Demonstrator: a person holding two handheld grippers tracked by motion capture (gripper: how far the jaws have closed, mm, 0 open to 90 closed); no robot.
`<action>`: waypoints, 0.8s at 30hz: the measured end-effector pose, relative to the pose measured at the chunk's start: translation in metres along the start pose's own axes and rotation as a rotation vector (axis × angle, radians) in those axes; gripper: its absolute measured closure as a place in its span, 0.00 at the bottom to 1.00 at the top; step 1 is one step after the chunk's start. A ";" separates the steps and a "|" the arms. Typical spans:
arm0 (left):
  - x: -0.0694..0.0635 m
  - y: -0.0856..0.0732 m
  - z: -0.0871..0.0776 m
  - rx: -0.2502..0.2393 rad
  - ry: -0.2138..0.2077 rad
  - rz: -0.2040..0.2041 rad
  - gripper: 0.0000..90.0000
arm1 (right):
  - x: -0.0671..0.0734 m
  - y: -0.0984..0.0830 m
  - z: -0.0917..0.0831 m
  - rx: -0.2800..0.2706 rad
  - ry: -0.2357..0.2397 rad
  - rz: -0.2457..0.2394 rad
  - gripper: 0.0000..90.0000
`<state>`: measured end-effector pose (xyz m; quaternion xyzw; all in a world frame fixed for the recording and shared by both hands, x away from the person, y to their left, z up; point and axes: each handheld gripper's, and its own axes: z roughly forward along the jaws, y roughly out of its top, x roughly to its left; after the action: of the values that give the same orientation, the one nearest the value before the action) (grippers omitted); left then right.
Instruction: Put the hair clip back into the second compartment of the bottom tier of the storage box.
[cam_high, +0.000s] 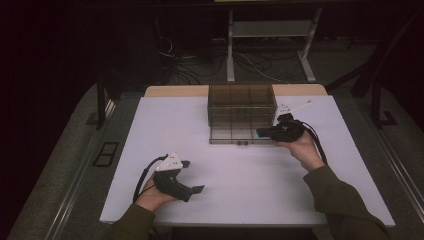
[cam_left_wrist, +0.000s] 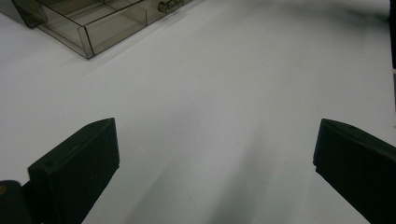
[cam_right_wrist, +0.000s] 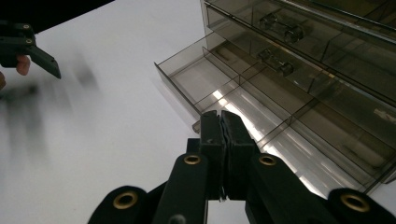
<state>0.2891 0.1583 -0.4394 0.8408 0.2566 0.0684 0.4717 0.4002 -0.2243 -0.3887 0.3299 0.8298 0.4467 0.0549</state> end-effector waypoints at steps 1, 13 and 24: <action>0.000 0.000 0.000 0.002 0.000 0.000 0.00 | 0.000 0.000 0.001 0.000 -0.002 0.000 0.97; 0.000 0.000 0.000 0.002 -0.001 -0.001 0.00 | -0.005 0.005 0.010 -0.001 -0.015 0.001 0.97; 0.000 0.000 0.000 0.007 -0.003 0.000 0.00 | -0.007 0.011 0.026 0.004 -0.025 -0.002 0.97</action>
<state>0.2889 0.1582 -0.4394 0.8426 0.2561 0.0665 0.4690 0.4210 -0.2062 -0.3966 0.3347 0.8304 0.4407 0.0652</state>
